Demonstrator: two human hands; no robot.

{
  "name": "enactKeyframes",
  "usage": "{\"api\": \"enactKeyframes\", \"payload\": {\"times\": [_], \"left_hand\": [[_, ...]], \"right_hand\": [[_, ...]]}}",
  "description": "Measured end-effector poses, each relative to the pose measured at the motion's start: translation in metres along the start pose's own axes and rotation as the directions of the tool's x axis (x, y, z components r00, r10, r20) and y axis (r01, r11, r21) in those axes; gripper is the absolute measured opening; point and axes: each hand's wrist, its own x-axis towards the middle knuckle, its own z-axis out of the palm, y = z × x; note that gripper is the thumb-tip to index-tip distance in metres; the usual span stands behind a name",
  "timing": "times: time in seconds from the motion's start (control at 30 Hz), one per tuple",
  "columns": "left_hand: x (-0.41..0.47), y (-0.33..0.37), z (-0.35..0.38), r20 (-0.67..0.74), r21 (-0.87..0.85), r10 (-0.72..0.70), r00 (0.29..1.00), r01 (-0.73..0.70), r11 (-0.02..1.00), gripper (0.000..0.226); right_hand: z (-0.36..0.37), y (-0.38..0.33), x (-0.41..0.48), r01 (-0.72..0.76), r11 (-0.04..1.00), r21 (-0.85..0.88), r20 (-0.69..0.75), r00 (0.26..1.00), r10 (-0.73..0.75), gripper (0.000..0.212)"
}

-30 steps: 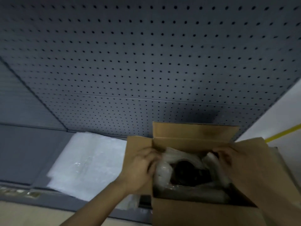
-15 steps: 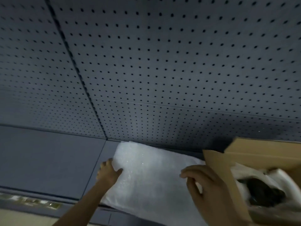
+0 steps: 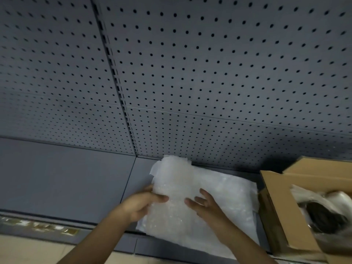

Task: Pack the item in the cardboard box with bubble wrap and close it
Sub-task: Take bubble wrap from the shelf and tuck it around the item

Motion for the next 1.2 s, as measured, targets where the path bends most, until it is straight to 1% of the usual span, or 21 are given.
{"api": "enactKeyframes", "payload": {"times": [0.03, 0.07, 0.2, 0.23, 0.3, 0.37, 0.43, 0.53, 0.57, 0.63, 0.7, 0.77, 0.83, 0.87, 0.93, 0.97, 1.03, 1.1, 1.13, 1.2], "left_hand": [[-0.007, 0.004, 0.004, 0.038, -0.010, 0.007, 0.999, -0.006, 1.000, 0.057], [-0.012, 0.006, 0.008, 0.068, -0.018, 0.015, 0.998, -0.013, 1.000, 0.058], [-0.030, 0.018, 0.020, 0.147, -0.034, 0.043, 0.988, -0.038, 0.999, 0.062], [-0.032, 0.020, 0.024, 0.165, -0.037, 0.052, 0.985, -0.047, 0.998, 0.063], [-0.037, 0.024, 0.030, 0.194, -0.053, 0.067, 0.979, -0.058, 0.997, 0.061], [-0.041, 0.028, 0.038, 0.224, -0.087, 0.063, 0.972, -0.044, 0.995, 0.058], [-0.042, 0.032, 0.044, 0.235, -0.091, 0.055, 0.970, -0.035, 0.995, 0.056], [-0.041, 0.035, 0.050, 0.260, -0.022, 0.039, 0.965, -0.035, 0.999, 0.058], [-0.041, 0.036, 0.053, 0.267, 0.012, 0.022, 0.963, -0.026, 1.000, 0.056], [-0.040, 0.039, 0.062, 0.251, 0.108, -0.041, 0.967, 0.014, 0.994, 0.056], [-0.038, 0.043, 0.077, 0.283, 0.173, -0.092, 0.955, 0.044, 0.984, 0.055], [-0.036, 0.046, 0.097, 0.343, 0.197, -0.076, 0.936, 0.008, 0.980, 0.045], [-0.033, 0.049, 0.118, 0.362, 0.223, -0.038, 0.931, -0.047, 0.974, 0.042], [-0.032, 0.051, 0.128, 0.357, 0.246, -0.020, 0.934, -0.073, 0.966, 0.043], [-0.030, 0.053, 0.146, 0.326, 0.311, 0.027, 0.945, -0.134, 0.941, 0.047], [-0.029, 0.053, 0.154, 0.303, 0.341, 0.062, 0.951, -0.169, 0.925, 0.046], [-0.026, 0.053, 0.171, 0.280, 0.370, 0.127, 0.952, -0.229, 0.900, 0.042], [-0.025, 0.054, 0.190, 0.286, 0.374, 0.164, 0.944, -0.268, 0.888, 0.040], [-0.026, 0.055, 0.201, 0.290, 0.365, 0.182, 0.939, -0.285, 0.886, 0.040], [-0.025, 0.057, 0.225, 0.321, 0.338, 0.223, 0.921, -0.331, 0.881, 0.040]], "right_hand": [[0.000, -0.007, -0.002, -0.014, 0.998, 0.058, 0.032, 0.999, 0.012, 0.093], [0.000, -0.012, -0.005, -0.011, 0.995, 0.094, 0.061, 0.998, 0.006, 0.095], [-0.008, -0.023, -0.017, 0.062, 0.991, 0.120, 0.072, 0.995, -0.071, 0.073], [-0.011, -0.024, -0.019, 0.055, 0.988, 0.142, 0.085, 0.994, -0.067, 0.066], [-0.015, -0.026, -0.027, -0.010, 0.976, 0.217, 0.156, 0.987, -0.025, 0.052], [-0.019, -0.027, -0.036, -0.048, 0.965, 0.258, 0.217, 0.976, -0.009, 0.045], [-0.023, -0.028, -0.047, 0.000, 0.966, 0.257, 0.227, 0.972, -0.060, 0.045], [-0.035, -0.031, -0.064, 0.133, 0.982, 0.134, 0.142, 0.978, -0.152, 0.057], [-0.040, -0.033, -0.071, 0.189, 0.979, 0.081, 0.115, 0.973, -0.198, 0.057], [-0.049, -0.037, -0.085, 0.290, 0.956, 0.037, 0.060, 0.955, -0.292, 0.045], [-0.053, -0.040, -0.098, 0.349, 0.937, -0.002, 0.007, 0.937, -0.349, 0.047], [-0.057, -0.035, -0.104, 0.369, 0.929, -0.033, -0.010, 0.929, -0.369, 0.049], [-0.061, -0.029, -0.110, 0.368, 0.930, -0.007, -0.034, 0.929, -0.368, 0.043], [-0.066, -0.025, -0.114, 0.353, 0.935, 0.037, -0.057, 0.935, -0.351, 0.042], [-0.080, -0.016, -0.122, 0.345, 0.931, 0.124, -0.084, 0.938, -0.336, 0.055], [-0.088, -0.014, -0.129, 0.362, 0.924, 0.125, -0.104, 0.931, -0.351, 0.057], [-0.106, -0.009, -0.143, 0.457, 0.885, 0.088, -0.179, 0.881, -0.437, 0.051], [-0.126, -0.005, -0.160, 0.538, 0.838, 0.089, -0.253, 0.826, -0.504, 0.054], [-0.137, -0.004, -0.169, 0.571, 0.812, 0.125, -0.268, 0.807, -0.526, 0.055], [-0.158, -0.002, -0.188, 0.612, 0.760, 0.218, -0.233, 0.789, -0.569, 0.053]]}}
